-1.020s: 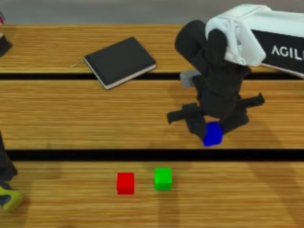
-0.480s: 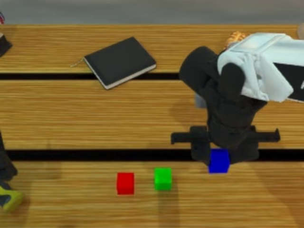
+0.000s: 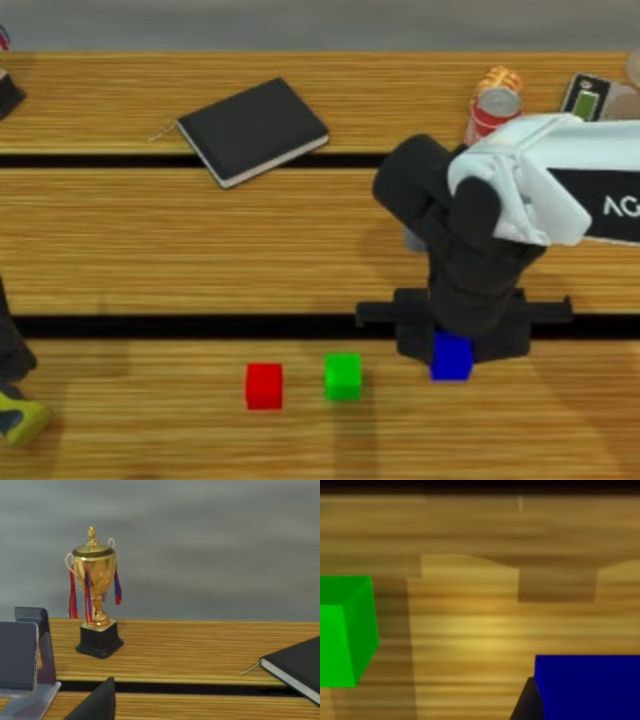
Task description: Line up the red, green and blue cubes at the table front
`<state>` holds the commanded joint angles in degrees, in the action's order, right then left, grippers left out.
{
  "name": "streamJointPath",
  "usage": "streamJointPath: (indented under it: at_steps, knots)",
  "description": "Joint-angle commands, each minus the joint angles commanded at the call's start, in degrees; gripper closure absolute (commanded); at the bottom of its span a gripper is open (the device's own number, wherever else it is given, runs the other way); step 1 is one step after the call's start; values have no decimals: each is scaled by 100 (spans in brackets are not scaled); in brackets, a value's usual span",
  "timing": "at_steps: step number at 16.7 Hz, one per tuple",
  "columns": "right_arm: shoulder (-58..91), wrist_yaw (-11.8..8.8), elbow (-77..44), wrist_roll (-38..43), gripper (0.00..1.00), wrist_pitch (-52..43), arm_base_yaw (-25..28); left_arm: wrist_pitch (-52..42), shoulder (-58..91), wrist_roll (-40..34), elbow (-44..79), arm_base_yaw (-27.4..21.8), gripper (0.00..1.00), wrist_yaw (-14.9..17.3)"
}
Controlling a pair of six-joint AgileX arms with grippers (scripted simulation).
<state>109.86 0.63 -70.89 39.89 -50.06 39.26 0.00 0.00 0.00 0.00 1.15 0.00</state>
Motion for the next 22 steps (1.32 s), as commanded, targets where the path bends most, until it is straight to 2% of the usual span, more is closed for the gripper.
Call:
streamJointPath:
  at_steps: [3, 8, 21, 22]
  knots:
    - [228, 4, 318, 7, 100, 563, 26, 0, 0, 0, 0, 0, 0, 0]
    - [279, 6, 383, 10, 100, 665, 34, 0, 0, 0, 0, 0, 0, 0]
    - [279, 6, 383, 10, 2, 665, 34, 0, 0, 0, 0, 0, 0, 0]
    - [279, 6, 383, 10, 0, 665, 34, 0, 0, 0, 0, 0, 0, 0]
